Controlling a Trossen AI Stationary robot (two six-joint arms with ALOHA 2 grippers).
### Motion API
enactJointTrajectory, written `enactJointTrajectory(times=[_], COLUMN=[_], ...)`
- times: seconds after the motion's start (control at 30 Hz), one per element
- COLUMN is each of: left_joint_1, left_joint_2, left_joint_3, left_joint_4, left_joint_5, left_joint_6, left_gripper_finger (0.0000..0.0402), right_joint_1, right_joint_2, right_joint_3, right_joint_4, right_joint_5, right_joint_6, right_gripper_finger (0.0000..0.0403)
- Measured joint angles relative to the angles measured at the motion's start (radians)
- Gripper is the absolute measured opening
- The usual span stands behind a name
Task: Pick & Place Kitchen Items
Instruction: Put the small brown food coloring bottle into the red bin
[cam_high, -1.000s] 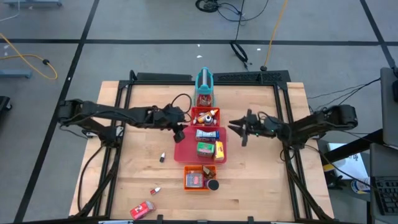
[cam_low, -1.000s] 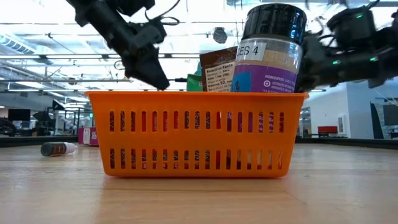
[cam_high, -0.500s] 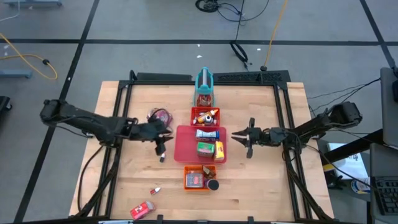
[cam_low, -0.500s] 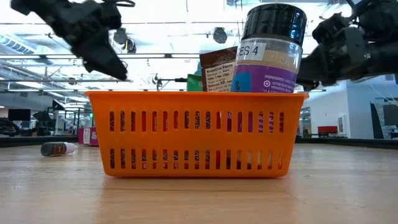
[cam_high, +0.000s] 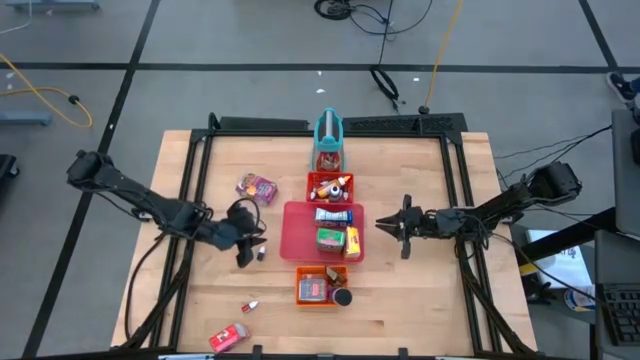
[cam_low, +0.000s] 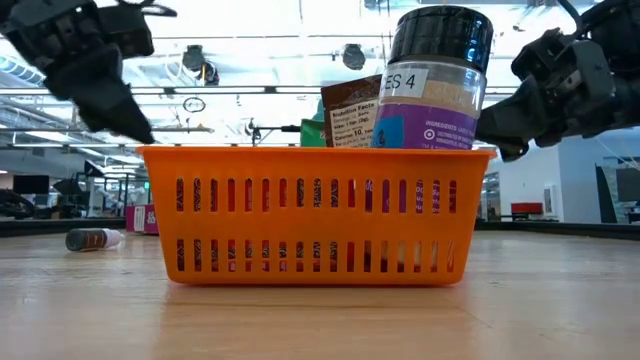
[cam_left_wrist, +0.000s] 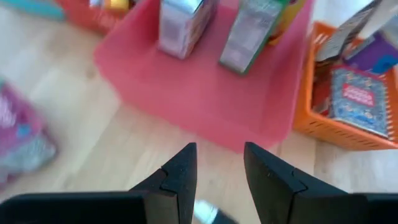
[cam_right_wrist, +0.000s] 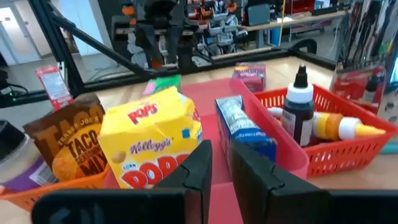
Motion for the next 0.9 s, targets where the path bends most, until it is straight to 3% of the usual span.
enactJointTrajectory(times=[0.3, 0.57, 0.9], left_joint_1=[-0.053, -0.081, -0.047], left_joint_2=[0.026, 0.144, 0.258], left_joint_3=[-0.001, -0.001, -0.001], left_joint_4=[-0.116, -0.063, -0.036], left_joint_5=[0.078, 0.13, 0.21], left_joint_6=[-0.354, -0.395, -0.558], left_gripper_finger=[0.0134, 0.0134, 0.0134], right_joint_1=[0.0, 0.0, 0.0], right_joint_2=[0.0, 0.0, 0.0], right_joint_3=[-0.002, -0.002, -0.003], right_joint_4=[-0.016, -0.018, -0.017], right_joint_5=[-0.002, -0.001, 0.0], right_joint_6=[0.009, 0.007, -0.01], right_gripper_finger=[0.0047, 0.0047, 0.0047])
